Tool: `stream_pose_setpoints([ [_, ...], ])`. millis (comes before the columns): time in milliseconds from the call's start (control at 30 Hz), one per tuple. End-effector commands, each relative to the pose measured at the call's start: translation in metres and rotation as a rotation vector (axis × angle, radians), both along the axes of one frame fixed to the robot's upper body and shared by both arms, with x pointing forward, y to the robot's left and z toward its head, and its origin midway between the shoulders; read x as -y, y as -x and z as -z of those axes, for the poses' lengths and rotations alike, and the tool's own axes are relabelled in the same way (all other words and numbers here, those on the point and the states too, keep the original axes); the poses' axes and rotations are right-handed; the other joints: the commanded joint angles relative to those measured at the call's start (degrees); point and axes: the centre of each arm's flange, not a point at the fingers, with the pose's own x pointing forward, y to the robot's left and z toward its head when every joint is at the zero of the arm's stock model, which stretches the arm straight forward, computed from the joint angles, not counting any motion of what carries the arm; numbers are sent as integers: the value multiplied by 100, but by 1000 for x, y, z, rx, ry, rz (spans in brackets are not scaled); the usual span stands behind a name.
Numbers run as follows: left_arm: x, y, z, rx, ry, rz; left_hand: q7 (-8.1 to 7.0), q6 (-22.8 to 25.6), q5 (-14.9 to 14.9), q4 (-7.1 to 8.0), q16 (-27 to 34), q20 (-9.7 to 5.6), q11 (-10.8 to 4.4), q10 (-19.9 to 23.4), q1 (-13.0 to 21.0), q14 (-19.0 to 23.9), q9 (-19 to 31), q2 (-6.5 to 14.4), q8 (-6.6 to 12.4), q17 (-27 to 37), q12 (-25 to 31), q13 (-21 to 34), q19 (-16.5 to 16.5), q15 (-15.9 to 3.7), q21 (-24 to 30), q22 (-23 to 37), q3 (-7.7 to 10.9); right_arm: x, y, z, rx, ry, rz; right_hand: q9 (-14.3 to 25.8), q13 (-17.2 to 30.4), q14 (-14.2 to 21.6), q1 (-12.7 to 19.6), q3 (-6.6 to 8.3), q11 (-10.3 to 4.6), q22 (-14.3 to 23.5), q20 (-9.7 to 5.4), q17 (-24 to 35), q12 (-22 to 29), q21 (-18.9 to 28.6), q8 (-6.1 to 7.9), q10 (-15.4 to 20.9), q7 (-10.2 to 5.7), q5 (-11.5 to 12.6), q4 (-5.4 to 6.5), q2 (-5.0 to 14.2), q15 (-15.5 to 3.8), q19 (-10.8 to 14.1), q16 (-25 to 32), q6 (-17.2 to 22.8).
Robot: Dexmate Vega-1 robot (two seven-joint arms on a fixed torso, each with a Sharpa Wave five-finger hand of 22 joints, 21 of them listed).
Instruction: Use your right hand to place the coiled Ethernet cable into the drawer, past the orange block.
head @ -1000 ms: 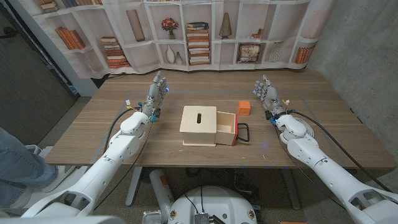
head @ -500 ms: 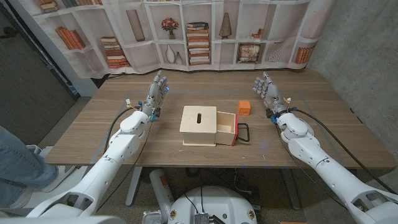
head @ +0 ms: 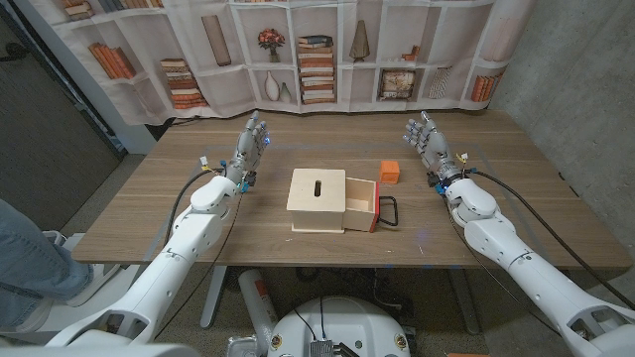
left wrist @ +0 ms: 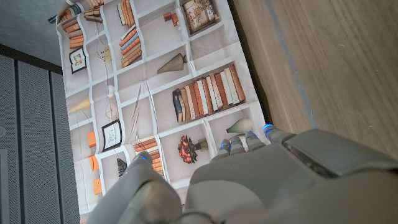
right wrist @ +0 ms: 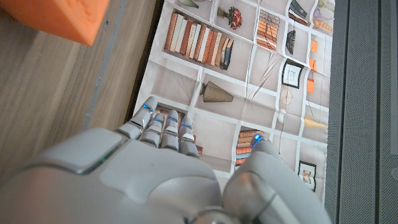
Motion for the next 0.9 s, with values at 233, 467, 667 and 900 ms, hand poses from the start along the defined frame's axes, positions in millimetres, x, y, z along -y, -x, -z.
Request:
stream_pose_setpoints([
  [233,-1,13,-1,17,-12,-19,-7,-203,85,-40,41,-78,-6,-352,59,-881,19,14,57,14,41,24,-1235,-13,38,31,-11,5,12,-8,44,47,-10,21,18,107,81,9,-21,19,-158,8,41,-32,61,119,-18,41,-27,4,-12,105,30,85],
  [467,-2,16,0,13,-11,-23,-7,-195,98,-50,46,-78,-3,-341,75,-856,19,26,58,13,44,24,-1231,-14,39,31,-20,11,19,-6,54,50,0,22,19,139,100,5,-38,20,-155,7,47,-59,62,156,-24,47,-44,7,-23,124,29,107],
  [667,-2,19,-1,17,-21,-22,-5,-175,109,-57,47,-72,0,-321,88,-841,19,37,63,13,50,24,-1233,-15,39,31,-26,15,27,-5,68,67,12,23,20,188,121,4,-55,21,-158,6,66,-69,66,225,-40,52,-60,13,-21,172,36,133],
  [900,-3,22,-1,15,-19,-14,-9,-146,125,-68,61,-75,-12,-279,109,-784,20,53,71,13,62,22,-1228,-36,41,30,-35,18,36,-5,88,88,25,23,20,228,162,10,-92,21,-160,3,70,-86,68,260,-63,60,-87,24,-33,219,36,157],
])
